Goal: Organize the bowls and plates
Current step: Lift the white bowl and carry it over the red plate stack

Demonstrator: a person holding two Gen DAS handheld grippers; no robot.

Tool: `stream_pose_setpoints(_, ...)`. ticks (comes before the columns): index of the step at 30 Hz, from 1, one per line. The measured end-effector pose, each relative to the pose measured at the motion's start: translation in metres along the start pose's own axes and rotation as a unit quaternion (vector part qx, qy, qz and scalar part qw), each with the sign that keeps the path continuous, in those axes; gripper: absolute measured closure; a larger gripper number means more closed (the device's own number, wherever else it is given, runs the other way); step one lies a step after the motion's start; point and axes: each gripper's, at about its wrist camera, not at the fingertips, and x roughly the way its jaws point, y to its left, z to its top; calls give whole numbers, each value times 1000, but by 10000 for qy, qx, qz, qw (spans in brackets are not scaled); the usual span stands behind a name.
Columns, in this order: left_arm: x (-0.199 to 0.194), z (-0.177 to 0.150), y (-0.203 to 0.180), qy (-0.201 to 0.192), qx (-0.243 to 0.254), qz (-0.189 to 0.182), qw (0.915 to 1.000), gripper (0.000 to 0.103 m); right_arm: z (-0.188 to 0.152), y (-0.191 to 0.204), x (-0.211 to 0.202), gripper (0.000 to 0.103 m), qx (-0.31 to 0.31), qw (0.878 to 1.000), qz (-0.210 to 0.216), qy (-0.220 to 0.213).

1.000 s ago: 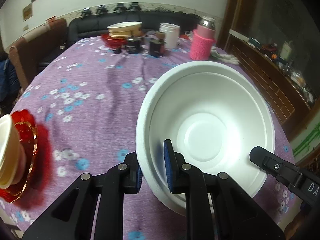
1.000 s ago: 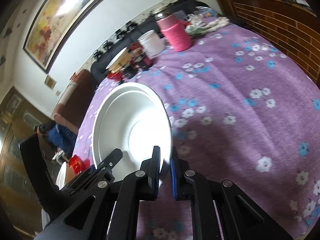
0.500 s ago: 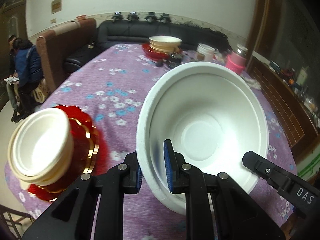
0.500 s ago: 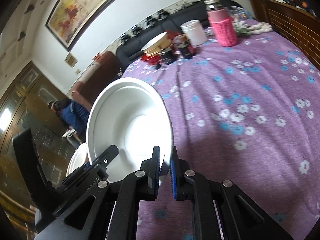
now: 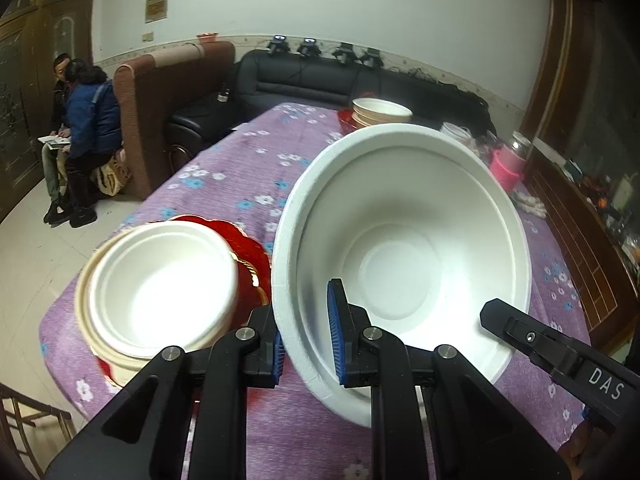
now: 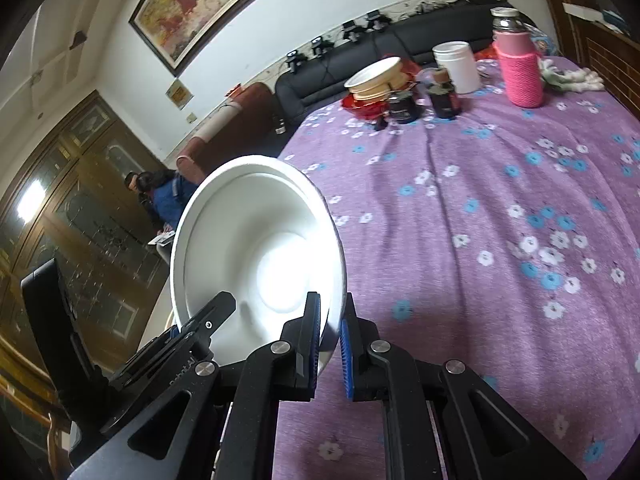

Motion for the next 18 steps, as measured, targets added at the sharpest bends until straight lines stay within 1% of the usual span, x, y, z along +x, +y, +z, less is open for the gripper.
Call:
stream_pose_setpoints(5, -11, 3, 21, -127, -191, 174, 9996, 87, 1, 20, 9, 94, -180, 9997, 157, 72)
stream_pose_setpoints(12, -20, 1, 56, -161, -479, 485, 9975, 87, 2, 55, 23, 94, -485, 9978, 411, 192)
stream_pose_setpoints(18, -28, 1, 79, -221, -689, 646, 9953, 87, -1, 84, 35, 94, -721, 9950, 613, 313)
